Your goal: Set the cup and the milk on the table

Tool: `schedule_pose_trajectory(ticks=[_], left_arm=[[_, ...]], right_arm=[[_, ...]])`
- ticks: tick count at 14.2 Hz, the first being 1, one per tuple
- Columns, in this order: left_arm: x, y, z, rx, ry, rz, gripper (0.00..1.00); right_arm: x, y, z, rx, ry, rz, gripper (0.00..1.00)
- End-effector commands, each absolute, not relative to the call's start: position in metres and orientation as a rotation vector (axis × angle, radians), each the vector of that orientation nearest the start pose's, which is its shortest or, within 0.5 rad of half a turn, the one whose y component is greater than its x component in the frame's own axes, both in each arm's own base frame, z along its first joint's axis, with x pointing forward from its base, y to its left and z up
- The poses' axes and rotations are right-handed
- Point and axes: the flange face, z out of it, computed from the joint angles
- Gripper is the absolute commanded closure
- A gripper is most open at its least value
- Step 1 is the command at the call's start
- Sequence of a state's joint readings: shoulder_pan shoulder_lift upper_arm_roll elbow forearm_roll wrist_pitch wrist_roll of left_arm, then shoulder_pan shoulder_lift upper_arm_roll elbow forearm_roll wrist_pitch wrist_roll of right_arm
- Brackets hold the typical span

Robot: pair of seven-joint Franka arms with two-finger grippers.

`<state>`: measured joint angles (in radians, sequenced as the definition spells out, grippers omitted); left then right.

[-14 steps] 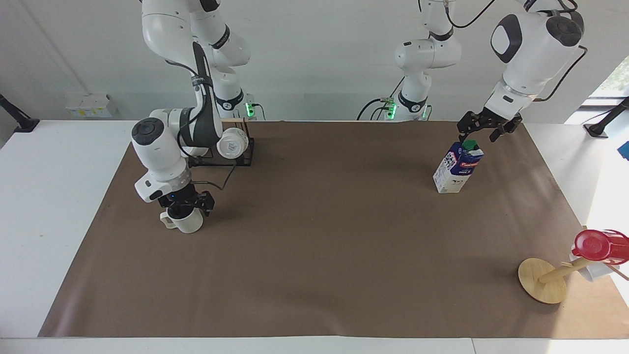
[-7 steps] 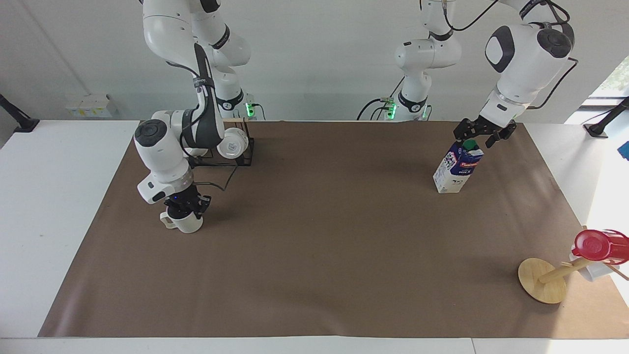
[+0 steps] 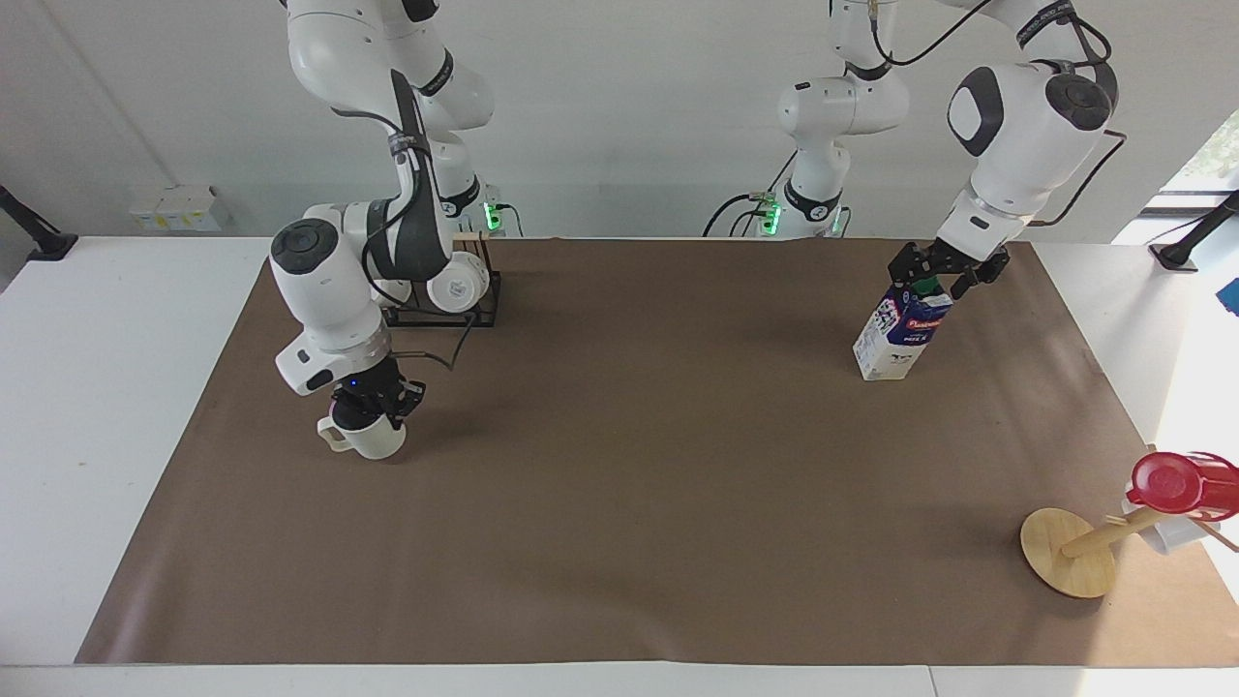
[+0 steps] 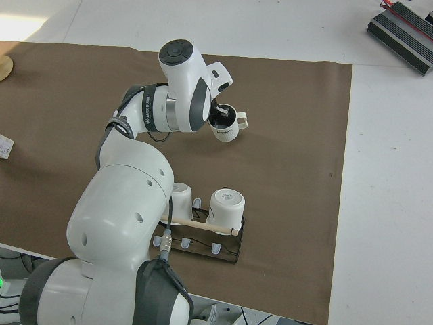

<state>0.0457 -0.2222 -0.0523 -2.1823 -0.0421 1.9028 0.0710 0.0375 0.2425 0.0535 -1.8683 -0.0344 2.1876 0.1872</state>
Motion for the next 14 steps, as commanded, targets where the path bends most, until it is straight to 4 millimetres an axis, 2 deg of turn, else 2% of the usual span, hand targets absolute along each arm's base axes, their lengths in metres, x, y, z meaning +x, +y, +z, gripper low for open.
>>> schedule_pose_trajectory(ticks=[1,7,12,14], left_arm=[[0.472,0.003,0.475,-3.168,0.121,0.058,0.0],[0.47,0.007,0.474,-3.165,0.178,0.069,0.0],[0.471,0.007,0.473,-3.165,0.18,0.067,0.0],[0.47,0.006,0.466,-3.164,0.181,0.06,0.0]], right_arm=[[0.625,0.093,0.417,-3.171,0.164,-0.144,1.0],[0.601,0.219,0.431,-3.138,0.248,-0.177,1.0],[0.58,0.308,0.417,-3.119,0.312,-0.15,1.0],[0.569,0.35,0.409,-3.118,0.338,-0.132,1.0]])
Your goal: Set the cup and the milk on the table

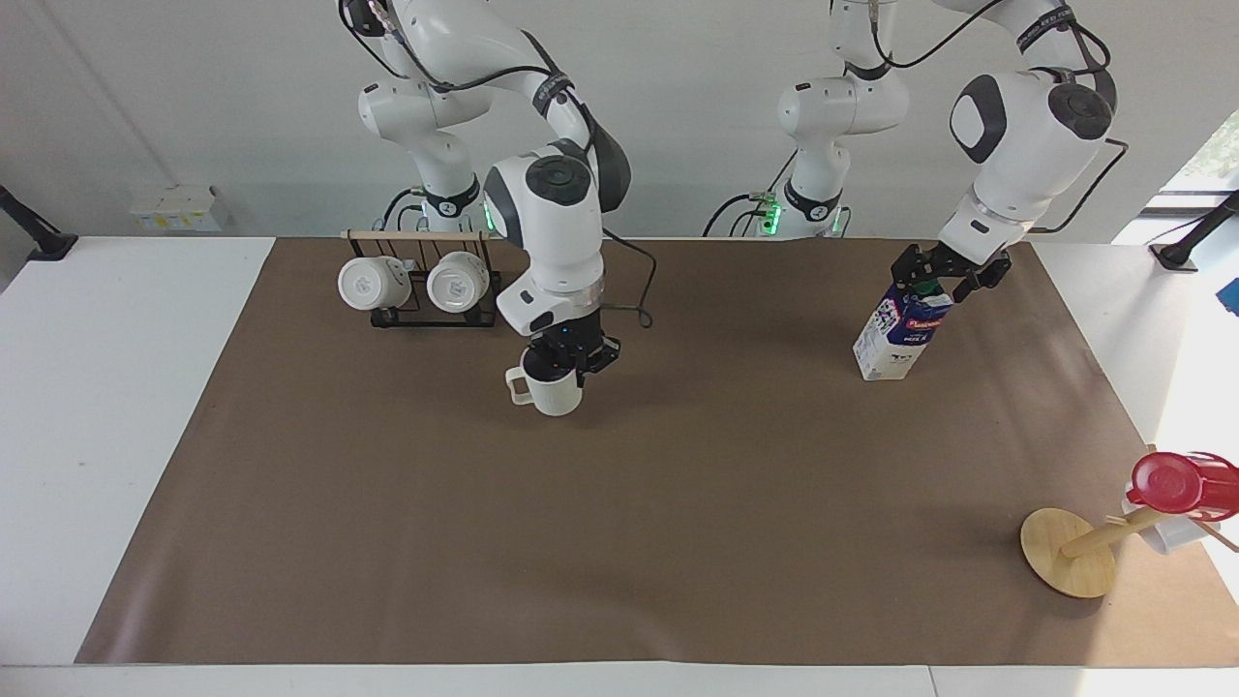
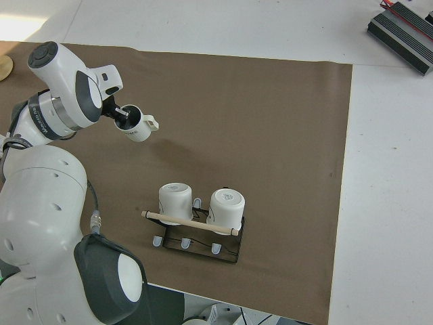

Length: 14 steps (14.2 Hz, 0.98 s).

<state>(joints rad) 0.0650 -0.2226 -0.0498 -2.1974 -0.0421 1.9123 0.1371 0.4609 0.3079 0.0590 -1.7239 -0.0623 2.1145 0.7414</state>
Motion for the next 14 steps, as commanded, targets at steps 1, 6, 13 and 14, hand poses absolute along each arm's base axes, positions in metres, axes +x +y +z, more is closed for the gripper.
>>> schedule_pose_trajectory(ticks=[1,6,13,14], left_arm=[[0.47,0.005,0.465,-3.164,0.186,0.06,0.0],[0.47,0.0,0.465,-3.162,0.208,0.06,0.13],[0.47,0.0,0.465,-3.161,0.239,0.062,0.32],[0.47,0.0,0.465,-3.161,0.237,0.067,0.35]], right_arm=[[0.564,0.369,0.405,-3.114,0.351,-0.129,1.0],[0.537,0.431,0.378,-3.122,0.402,-0.114,1.0],[0.524,0.474,0.361,-3.095,0.484,-0.117,1.0],[0.524,0.475,0.361,-3.091,0.491,-0.115,1.0]])
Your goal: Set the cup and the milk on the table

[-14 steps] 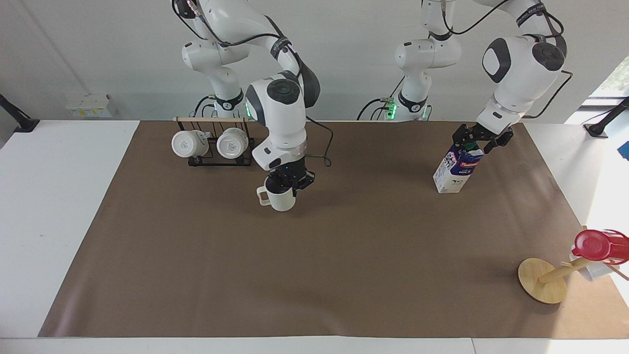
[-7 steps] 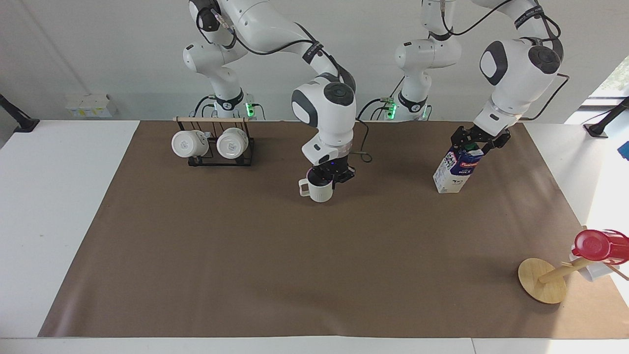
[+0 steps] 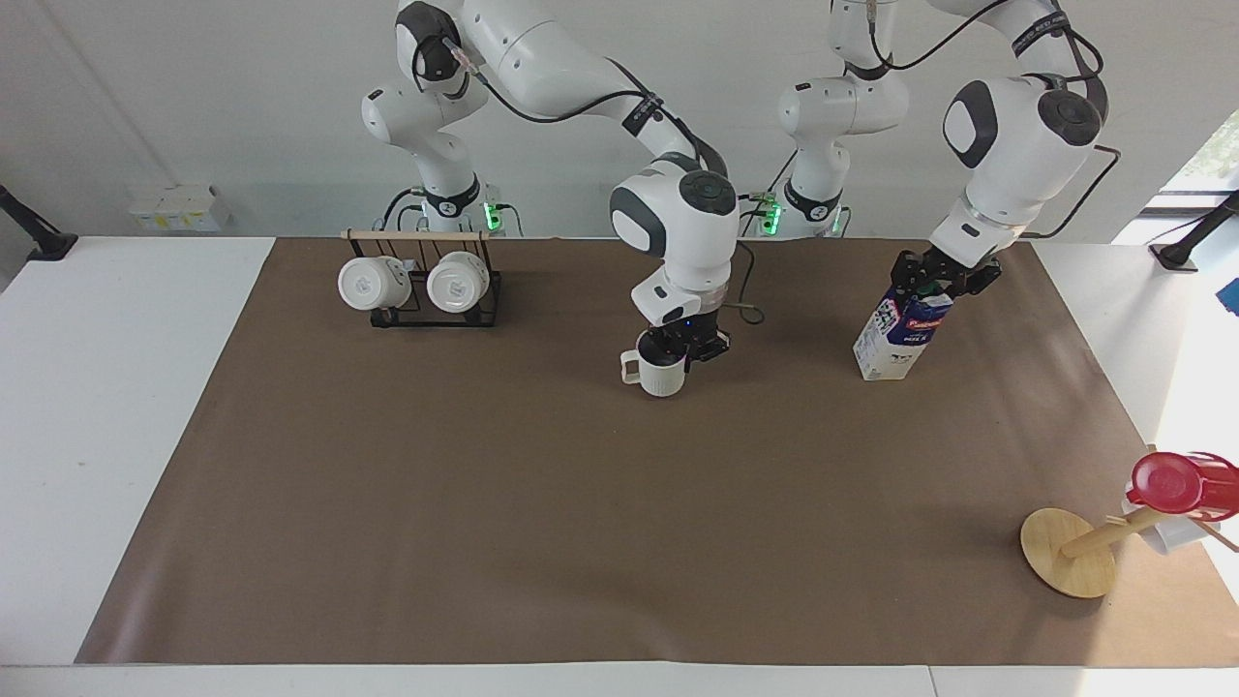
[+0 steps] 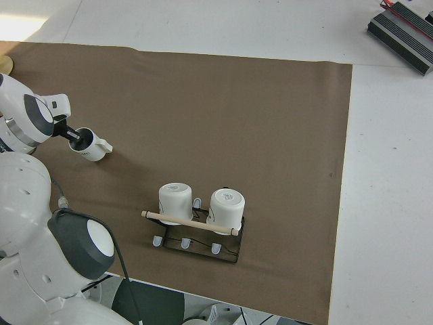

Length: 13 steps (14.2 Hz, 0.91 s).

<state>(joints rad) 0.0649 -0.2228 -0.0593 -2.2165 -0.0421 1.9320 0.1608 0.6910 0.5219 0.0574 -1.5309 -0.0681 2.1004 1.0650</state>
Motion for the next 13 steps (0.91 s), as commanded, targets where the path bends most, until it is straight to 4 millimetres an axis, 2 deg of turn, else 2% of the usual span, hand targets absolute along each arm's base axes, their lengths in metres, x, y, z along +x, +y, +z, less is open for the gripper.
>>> schedule_pose_trajectory(ticks=[1,4,5,9,12,13], left_arm=[[0.4697,-0.0003,0.4648,-3.161,0.237,0.067,0.37],[0.4698,0.0004,0.4659,-3.161,0.235,0.069,0.46],[0.4698,0.0004,0.4659,-3.161,0.235,0.069,0.46],[0.4717,0.0003,0.4677,-3.162,0.235,0.069,0.47],[0.4713,0.0024,0.4683,-3.163,0.228,0.079,0.48],[0.4724,0.0031,0.4727,-3.163,0.224,0.074,0.48]], right_arm=[[0.5248,0.4741,0.3595,-3.083,0.51,-0.104,1.0],[0.5268,0.4743,0.3619,-3.052,0.529,-0.11,1.0],[0.5281,0.473,0.3616,-3.045,0.537,-0.106,0.98],[0.5302,0.4706,0.3603,-3.019,0.592,-0.083,0.84],[0.5319,0.4693,0.3603,-3.01,0.609,-0.088,0.65],[0.5328,0.4686,0.3594,-3.009,0.611,-0.088,0.46]])
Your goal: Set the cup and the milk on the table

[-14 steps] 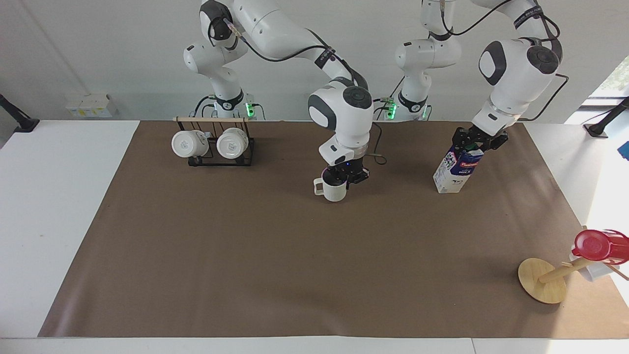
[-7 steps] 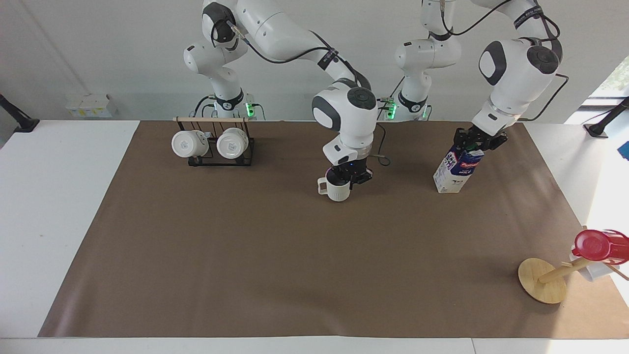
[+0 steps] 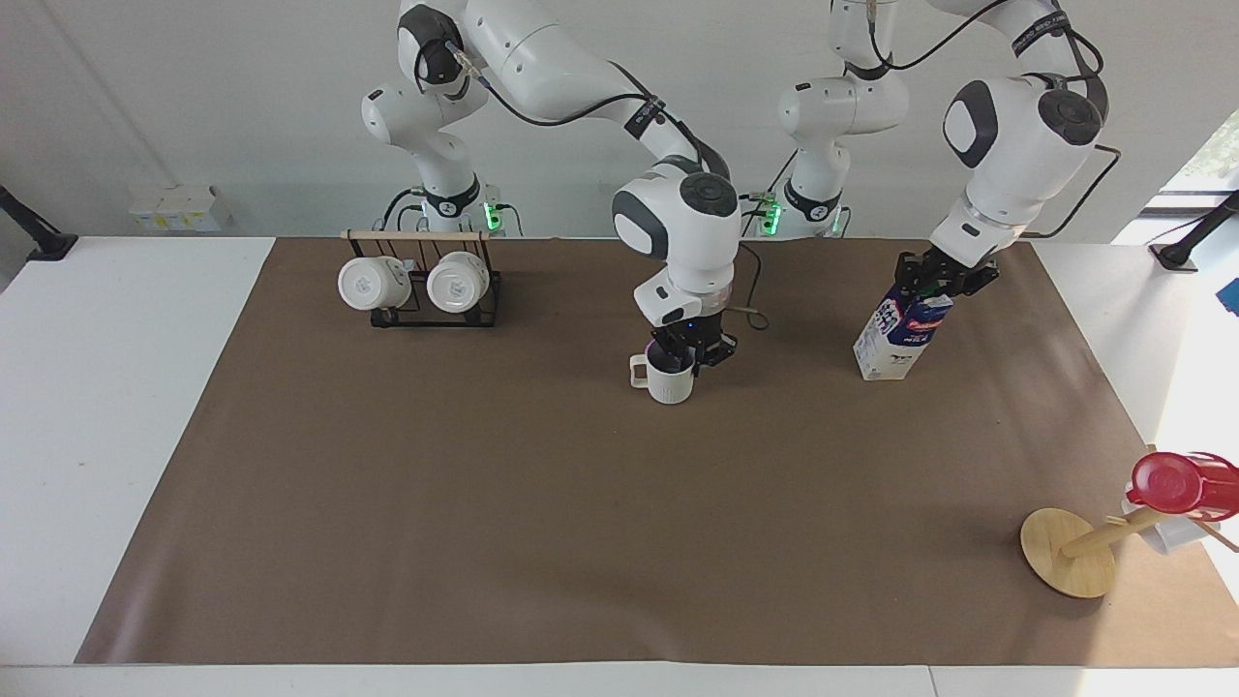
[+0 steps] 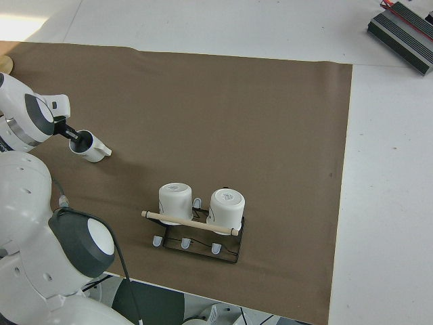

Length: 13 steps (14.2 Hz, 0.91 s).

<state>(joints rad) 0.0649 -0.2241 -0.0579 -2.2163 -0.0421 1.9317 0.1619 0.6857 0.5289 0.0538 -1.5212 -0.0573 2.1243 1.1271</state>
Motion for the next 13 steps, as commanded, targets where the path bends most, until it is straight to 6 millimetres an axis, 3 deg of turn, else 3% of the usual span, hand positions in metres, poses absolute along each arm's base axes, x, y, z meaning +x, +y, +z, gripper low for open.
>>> schedule_pose_trajectory(ticks=[1,2,5,8,9,13], left_arm=[[0.473,0.004,0.478,-3.164,0.22,0.081,0.49],[0.474,0.003,0.484,-3.166,0.216,0.084,0.5],[0.478,-0.002,0.505,-3.165,0.217,0.079,0.51],[0.484,-0.008,0.524,-3.165,0.168,0.042,0.51],[0.485,-0.012,0.531,-3.166,0.139,0.033,0.51],[0.495,-0.064,0.554,-3.174,0.052,0.028,0.51]], right_arm=[[0.534,0.468,0.359,-3.01,0.613,-0.09,0.22],[0.535,0.467,0.36,-3.01,0.612,-0.095,0.0],[0.541,0.462,0.374,-2.992,0.609,-0.129,0.0],[0.546,0.448,0.415,-2.95,0.613,-0.198,0.0],[0.549,0.434,0.435,-2.936,0.633,-0.217,0.0],[0.557,0.343,0.502,-2.945,0.629,-0.263,0.0]])
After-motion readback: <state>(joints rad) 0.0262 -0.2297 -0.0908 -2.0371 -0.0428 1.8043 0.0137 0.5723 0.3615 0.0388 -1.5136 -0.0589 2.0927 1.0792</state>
